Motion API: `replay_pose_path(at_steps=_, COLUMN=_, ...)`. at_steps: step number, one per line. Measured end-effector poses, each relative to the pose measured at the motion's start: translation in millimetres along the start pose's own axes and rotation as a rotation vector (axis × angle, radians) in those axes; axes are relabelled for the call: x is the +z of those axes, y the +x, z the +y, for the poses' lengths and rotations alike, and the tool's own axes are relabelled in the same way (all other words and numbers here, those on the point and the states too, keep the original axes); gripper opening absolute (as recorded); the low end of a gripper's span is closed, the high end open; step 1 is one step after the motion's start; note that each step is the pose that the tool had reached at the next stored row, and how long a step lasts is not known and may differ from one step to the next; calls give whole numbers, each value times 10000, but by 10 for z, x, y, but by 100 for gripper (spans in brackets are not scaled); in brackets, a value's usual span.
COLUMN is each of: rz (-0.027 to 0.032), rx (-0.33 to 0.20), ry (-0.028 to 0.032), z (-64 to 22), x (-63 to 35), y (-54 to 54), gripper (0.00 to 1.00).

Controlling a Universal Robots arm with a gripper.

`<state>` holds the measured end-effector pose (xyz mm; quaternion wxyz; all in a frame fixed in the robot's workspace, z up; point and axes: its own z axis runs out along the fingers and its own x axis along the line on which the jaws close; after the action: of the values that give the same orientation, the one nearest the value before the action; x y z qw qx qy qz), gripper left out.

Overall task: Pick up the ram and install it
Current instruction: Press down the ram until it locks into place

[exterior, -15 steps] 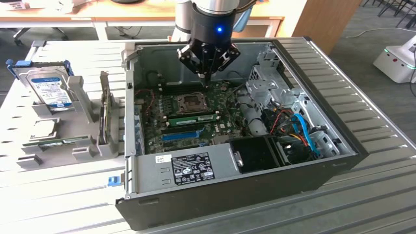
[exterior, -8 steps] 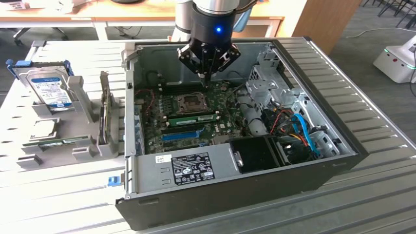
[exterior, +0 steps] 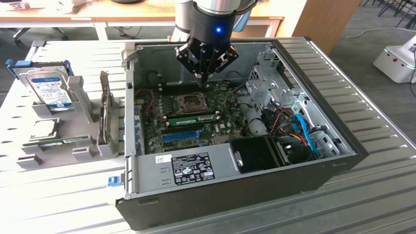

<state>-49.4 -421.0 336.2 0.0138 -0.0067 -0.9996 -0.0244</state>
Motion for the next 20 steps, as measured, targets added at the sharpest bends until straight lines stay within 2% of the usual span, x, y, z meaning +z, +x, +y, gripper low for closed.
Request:
replay_pose_path(at_steps=4, rz=-1, rx=0, ry=-3, z=0, x=-6, y=0, gripper=11)
replay_pose_path(at_steps=8, rz=-1, rx=0, ry=-2, z=4, x=-77, y=2, gripper=11)
replay_pose_path(at_steps=13, rz=-6, rx=-1, ry=-2, z=4, x=-79, y=2, gripper=11)
replay_pose_path(at_steps=14, rz=-23, rx=-1, ry=-2, z=4, x=-80, y=2, gripper=11)
replay_pose_path(at_steps=17, rz=-192, rx=-12, ry=-4, z=4, x=-80, y=2, gripper=11)
replay_pose_path(at_steps=18, rz=-225, rx=-14, ry=-6, z=4, x=-79, y=2, gripper=11)
replay_pose_path(at_steps=20, rz=-236, rx=-16, ry=-6, z=4, x=-80, y=1, gripper=11)
